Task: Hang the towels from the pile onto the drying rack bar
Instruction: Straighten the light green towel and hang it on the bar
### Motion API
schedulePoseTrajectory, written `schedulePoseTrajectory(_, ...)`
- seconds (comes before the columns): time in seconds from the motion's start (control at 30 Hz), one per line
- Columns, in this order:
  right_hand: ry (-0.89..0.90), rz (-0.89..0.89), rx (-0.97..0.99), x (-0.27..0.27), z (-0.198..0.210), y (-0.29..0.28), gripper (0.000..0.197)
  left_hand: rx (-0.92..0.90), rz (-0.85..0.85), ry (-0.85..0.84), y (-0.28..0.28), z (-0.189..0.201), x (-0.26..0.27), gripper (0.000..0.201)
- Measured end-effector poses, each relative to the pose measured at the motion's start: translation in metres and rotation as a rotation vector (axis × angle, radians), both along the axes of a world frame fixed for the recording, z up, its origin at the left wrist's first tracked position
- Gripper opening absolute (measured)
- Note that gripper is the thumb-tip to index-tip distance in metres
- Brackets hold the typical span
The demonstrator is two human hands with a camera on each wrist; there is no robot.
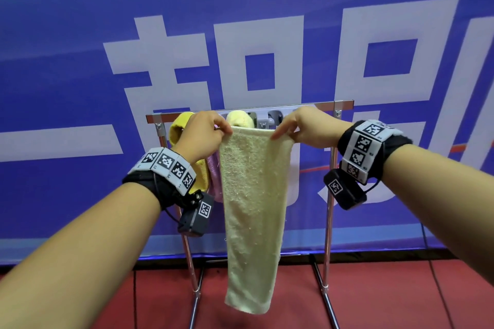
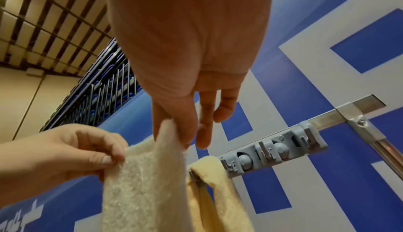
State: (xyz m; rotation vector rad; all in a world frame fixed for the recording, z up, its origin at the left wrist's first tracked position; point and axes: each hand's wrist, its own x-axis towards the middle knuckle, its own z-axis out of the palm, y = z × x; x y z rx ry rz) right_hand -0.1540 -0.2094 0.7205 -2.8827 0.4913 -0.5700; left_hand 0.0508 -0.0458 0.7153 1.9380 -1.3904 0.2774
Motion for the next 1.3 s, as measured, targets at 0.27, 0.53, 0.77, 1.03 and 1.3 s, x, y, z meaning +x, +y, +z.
schedulePoseTrajectory(0.27,-0.069,0.116,-0.071,0.012,-0.003,0.012,0.011,0.072,-0.037,0.002,-0.011,-0.005,0.000,0.025)
schedulePoseTrajectory(0.53,0.042,0.148,-0.102,0.023,-0.001,0.030,0.019,0.111,-0.097,-0.012,-0.019,-0.007,-0.008,0.024)
schedulePoseTrajectory(0.77,0.038,0.037,-0.114,0.024,-0.006,0.025,0.017,0.087,-0.175,0.075,-0.017,-0.009,-0.012,0.022)
schedulePoseTrajectory(1.03,-0.128,0.042,-0.088,0.031,-0.009,0.033,0.017,0.061,-0.303,0.130,-0.018,-0.006,-0.022,0.025)
schedulePoseTrajectory(1.3,-0.201,0.012,-0.034,0.035,-0.012,0.027,0.022,0.031,-0.376,0.260,-0.013,-0.006,-0.026,0.025)
